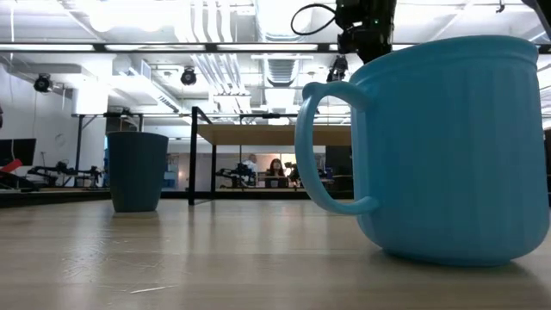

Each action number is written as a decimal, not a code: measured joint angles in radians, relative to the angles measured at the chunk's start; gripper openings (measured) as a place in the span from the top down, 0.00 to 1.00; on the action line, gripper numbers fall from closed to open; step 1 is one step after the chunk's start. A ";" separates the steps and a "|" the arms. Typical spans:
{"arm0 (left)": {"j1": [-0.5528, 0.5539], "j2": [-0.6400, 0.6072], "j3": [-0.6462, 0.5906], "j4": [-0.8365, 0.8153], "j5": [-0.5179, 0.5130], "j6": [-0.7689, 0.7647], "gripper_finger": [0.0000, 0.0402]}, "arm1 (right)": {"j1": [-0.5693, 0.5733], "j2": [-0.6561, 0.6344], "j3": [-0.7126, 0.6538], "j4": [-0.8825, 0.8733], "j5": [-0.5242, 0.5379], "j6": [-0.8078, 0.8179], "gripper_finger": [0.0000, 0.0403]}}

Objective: Stack small to large cups/mugs on shelf
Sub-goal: Put the transparent mug on the shelf

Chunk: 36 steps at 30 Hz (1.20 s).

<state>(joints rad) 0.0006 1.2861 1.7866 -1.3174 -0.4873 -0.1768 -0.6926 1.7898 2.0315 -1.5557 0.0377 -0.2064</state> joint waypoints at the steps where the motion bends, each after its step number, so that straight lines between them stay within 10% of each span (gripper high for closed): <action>1: 0.000 0.005 0.000 0.000 0.000 0.000 0.67 | 0.000 0.000 -0.004 -0.001 0.000 -0.001 0.98; 36: 0.007 -0.006 0.005 0.052 0.000 0.000 0.67 | 0.000 -0.001 -0.054 0.144 -0.019 -0.067 0.98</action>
<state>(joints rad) 0.0074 1.2800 1.7912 -1.2652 -0.4870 -0.1764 -0.6922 1.7889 1.9775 -1.4114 0.0188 -0.2733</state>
